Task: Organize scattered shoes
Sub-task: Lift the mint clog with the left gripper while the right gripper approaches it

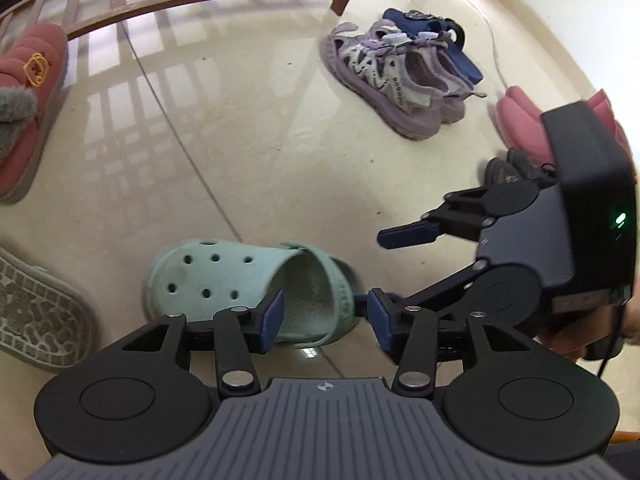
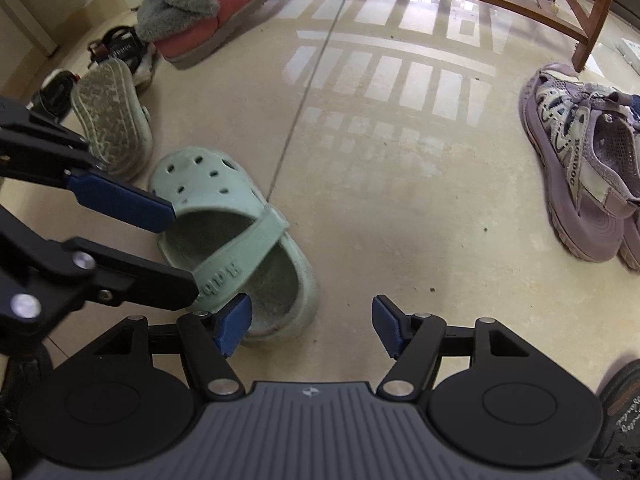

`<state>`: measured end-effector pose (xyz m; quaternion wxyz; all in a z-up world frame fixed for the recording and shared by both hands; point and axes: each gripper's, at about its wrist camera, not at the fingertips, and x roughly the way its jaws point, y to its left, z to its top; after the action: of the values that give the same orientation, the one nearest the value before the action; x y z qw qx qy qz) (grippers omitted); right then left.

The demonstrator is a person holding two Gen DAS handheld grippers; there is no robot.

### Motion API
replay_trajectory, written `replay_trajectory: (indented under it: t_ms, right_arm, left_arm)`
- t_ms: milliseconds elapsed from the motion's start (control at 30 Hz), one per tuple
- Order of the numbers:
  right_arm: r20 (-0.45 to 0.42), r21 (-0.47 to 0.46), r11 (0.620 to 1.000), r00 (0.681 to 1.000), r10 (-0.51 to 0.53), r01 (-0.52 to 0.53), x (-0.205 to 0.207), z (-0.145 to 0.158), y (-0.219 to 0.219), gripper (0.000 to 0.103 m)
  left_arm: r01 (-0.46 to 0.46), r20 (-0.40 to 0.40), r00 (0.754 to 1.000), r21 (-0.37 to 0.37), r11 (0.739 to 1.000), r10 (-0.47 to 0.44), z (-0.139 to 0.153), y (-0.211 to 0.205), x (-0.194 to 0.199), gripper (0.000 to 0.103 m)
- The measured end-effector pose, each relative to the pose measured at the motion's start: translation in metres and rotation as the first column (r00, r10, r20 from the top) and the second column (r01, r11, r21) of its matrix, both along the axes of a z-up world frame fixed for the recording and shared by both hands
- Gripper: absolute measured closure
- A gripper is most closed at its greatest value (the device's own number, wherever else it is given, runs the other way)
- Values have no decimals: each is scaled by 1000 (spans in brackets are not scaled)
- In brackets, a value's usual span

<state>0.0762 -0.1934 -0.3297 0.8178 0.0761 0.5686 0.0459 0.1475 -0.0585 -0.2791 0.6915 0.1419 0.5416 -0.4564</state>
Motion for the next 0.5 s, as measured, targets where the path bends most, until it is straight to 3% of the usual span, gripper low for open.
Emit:
replay_trajectory:
  t_ms: [500]
  right_arm:
    - [53,7,999,997,51,-51,18,15,11,31]
  left_arm:
    - [57,66,996,21,998,-59,-11,17,-4,53]
